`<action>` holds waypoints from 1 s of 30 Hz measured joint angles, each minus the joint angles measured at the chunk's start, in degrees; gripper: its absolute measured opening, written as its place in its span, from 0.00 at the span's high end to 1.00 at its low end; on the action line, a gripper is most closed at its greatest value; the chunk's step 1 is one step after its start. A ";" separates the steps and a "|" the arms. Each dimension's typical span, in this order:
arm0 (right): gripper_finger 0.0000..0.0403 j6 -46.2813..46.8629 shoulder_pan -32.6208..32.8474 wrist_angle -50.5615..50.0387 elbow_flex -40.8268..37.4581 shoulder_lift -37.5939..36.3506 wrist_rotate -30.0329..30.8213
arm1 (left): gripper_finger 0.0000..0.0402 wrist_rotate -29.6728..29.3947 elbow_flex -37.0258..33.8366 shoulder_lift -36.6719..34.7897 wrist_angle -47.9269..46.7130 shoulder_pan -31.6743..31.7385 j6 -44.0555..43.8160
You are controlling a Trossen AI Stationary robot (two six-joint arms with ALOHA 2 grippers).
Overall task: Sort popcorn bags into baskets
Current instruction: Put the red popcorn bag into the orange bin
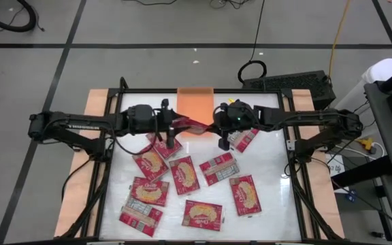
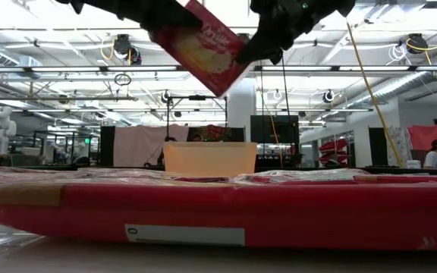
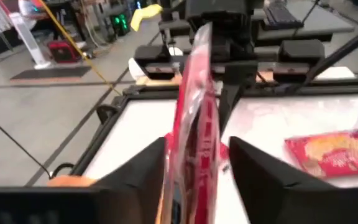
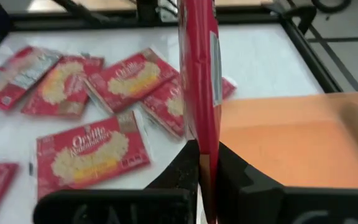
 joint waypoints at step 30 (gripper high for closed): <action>0.56 2.02 -1.33 45.89 -13.31 0.88 -1.35 | 0.95 13.56 -25.73 -8.37 47.39 8.20 -7.52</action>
